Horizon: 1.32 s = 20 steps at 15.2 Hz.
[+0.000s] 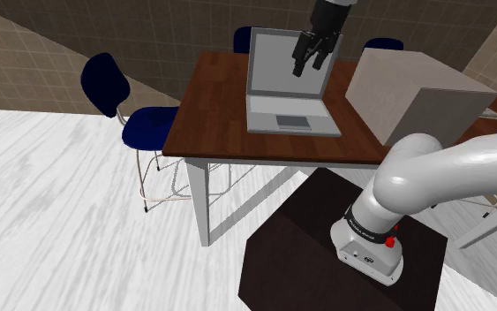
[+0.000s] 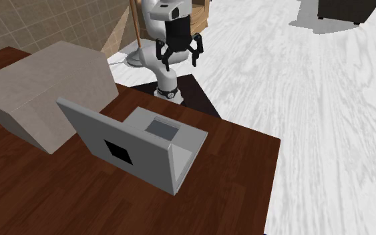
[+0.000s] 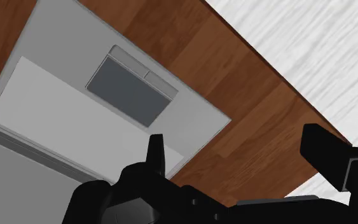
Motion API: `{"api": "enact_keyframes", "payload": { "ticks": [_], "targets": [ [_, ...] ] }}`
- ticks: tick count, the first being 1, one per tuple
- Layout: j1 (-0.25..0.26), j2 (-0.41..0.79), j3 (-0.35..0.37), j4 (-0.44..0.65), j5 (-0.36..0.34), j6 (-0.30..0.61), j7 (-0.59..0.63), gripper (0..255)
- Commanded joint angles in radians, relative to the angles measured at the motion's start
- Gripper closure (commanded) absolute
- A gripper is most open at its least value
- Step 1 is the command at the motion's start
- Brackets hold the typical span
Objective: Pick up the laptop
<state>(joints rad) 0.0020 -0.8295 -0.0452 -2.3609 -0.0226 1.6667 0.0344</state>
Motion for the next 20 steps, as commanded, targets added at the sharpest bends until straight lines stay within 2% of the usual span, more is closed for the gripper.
{"api": "enact_keyframes", "payload": {
  "ticks": [1, 11, 16, 20],
  "targets": [
    [0.0, 0.0, 0.0, 0.0, 0.0, 0.0, 0.0, 0],
    [0.047, 0.307, -0.224, 0.298, -0.162, -0.091, -0.487, 0],
    [0.073, 0.506, -0.314, 0.502, -0.196, -0.127, -0.734, 0],
    [0.08, 0.687, -0.374, 0.693, -0.194, -0.157, -0.937, 0]
  ]
}}
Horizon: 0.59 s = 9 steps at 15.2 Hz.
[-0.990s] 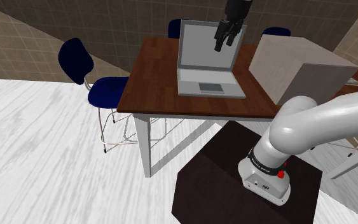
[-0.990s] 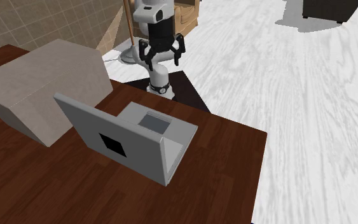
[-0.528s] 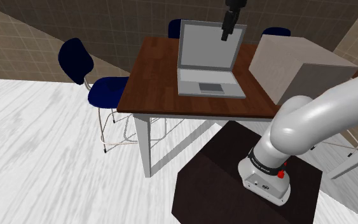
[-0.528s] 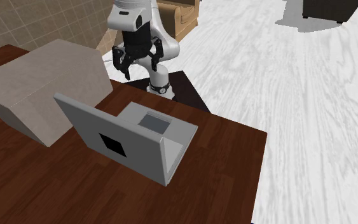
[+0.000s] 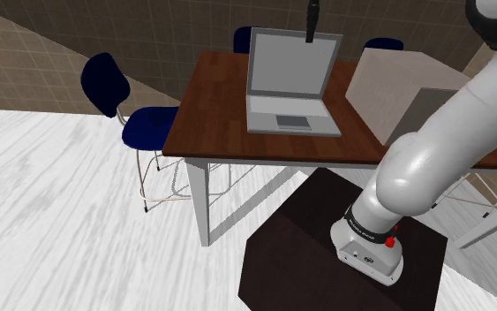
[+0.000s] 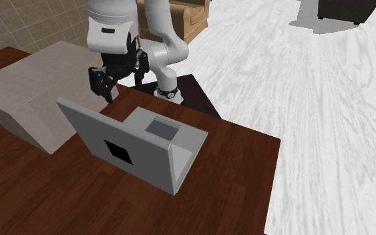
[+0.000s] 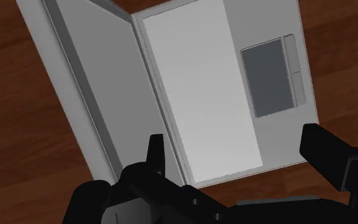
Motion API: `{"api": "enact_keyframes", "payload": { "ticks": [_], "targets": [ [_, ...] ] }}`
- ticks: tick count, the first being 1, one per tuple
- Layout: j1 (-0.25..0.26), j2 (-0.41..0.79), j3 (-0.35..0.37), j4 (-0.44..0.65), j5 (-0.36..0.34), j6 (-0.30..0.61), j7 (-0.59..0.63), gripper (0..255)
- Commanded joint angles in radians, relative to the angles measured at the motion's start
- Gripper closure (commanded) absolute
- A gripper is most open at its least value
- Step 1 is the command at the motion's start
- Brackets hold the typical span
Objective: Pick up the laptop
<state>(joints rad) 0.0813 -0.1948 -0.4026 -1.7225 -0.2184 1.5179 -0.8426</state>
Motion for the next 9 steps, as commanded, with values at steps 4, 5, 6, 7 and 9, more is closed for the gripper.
{"api": "enact_keyframes", "payload": {
  "ticks": [4, 5, 6, 7, 9],
  "targets": [
    [-0.019, 0.255, -0.057, 0.28, 0.03, -0.049, -0.264, 0],
    [-0.03, 0.309, -0.063, 0.344, 0.04, -0.062, -0.314, 0],
    [-0.038, 0.341, -0.064, 0.382, 0.046, -0.071, -0.342, 0],
    [-0.038, 0.334, -0.062, 0.36, 0.043, -0.056, -0.337, 0],
    [-0.034, 0.322, -0.06, 0.318, 0.038, -0.026, -0.327, 0]
  ]
}}
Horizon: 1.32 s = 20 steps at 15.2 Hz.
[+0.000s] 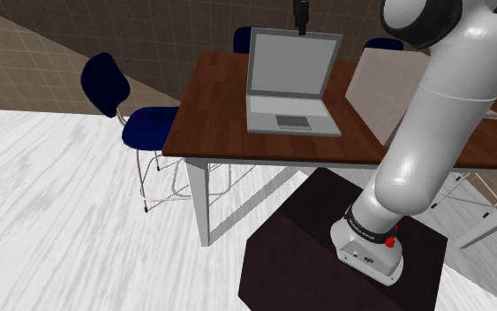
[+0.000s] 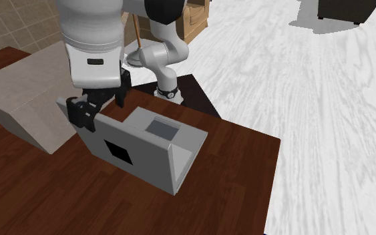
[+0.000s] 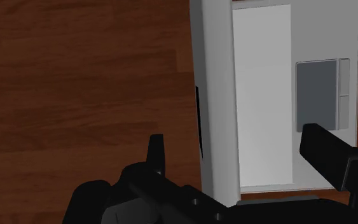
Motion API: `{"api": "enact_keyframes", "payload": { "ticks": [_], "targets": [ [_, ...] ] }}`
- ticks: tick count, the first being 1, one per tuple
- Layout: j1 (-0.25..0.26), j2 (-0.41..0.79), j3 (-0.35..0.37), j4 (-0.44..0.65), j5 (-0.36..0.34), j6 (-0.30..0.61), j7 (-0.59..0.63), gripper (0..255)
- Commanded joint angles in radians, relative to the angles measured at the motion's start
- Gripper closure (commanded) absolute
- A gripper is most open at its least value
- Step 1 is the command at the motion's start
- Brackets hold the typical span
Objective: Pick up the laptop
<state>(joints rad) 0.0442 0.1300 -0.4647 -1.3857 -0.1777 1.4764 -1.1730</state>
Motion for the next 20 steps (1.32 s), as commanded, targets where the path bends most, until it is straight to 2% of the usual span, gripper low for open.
{"api": "enact_keyframes", "payload": {
  "ticks": [1, 6, 7, 16, 20],
  "targets": [
    [0.004, -0.008, 0.003, -0.039, -0.005, 0.03, 0.007, 0],
    [0.008, -0.025, 0.005, -0.108, -0.012, 0.082, 0.022, 0],
    [0.008, -0.026, 0.005, -0.109, -0.012, 0.081, 0.022, 255],
    [0.008, -0.025, 0.005, -0.107, -0.012, 0.082, 0.022, 255],
    [0.004, -0.006, 0.002, -0.031, -0.004, 0.024, 0.006, 255]
  ]
}}
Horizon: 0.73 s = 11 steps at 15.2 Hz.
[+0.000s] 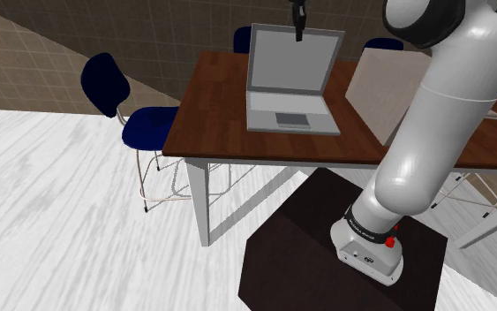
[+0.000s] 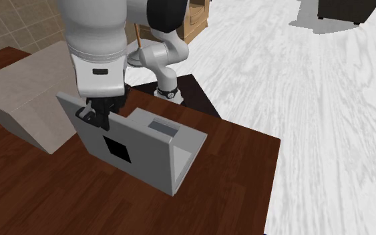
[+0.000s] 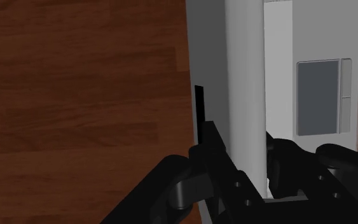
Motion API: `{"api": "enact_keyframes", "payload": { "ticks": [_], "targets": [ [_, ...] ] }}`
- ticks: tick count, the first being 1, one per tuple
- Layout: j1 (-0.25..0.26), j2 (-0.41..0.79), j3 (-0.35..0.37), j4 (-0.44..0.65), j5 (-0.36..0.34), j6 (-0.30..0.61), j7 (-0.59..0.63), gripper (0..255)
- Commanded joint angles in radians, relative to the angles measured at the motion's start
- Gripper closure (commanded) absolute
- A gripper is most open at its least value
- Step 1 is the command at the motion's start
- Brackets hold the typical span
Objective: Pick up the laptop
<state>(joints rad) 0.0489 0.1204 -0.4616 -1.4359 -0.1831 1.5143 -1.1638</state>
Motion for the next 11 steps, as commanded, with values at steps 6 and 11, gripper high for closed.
{"api": "enact_keyframes", "payload": {
  "ticks": [6, 11],
  "targets": [
    [-0.013, 0.044, -0.006, 0.152, 0.018, -0.105, -0.033, 255],
    [-0.031, 0.093, -0.012, 0.285, 0.038, -0.19, -0.063, 255]
  ]
}}
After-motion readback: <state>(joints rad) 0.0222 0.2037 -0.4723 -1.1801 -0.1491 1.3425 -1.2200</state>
